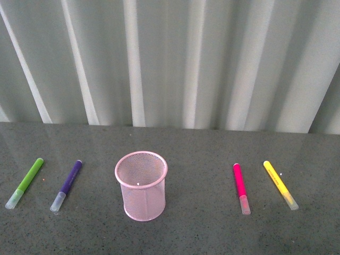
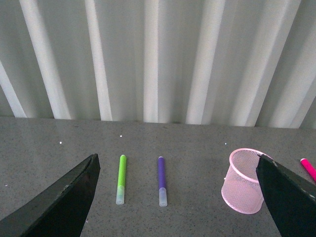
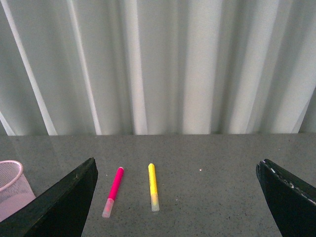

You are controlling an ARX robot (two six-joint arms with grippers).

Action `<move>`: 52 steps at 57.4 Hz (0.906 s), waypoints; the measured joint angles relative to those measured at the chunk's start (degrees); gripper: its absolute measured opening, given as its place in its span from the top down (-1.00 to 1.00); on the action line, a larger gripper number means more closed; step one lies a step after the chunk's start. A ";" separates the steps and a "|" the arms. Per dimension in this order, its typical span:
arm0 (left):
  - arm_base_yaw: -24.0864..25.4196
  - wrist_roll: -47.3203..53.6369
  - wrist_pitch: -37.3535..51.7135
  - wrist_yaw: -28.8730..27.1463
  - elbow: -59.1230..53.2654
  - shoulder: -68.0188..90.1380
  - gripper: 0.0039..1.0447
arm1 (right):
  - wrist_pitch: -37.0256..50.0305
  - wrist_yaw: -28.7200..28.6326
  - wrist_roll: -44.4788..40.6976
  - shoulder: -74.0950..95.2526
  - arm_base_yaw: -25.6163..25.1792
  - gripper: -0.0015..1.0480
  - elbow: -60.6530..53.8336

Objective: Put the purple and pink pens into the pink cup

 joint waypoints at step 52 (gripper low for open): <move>0.00 0.00 0.00 0.00 0.00 0.02 -0.88 | 0.00 0.00 0.00 0.00 0.00 -0.87 0.00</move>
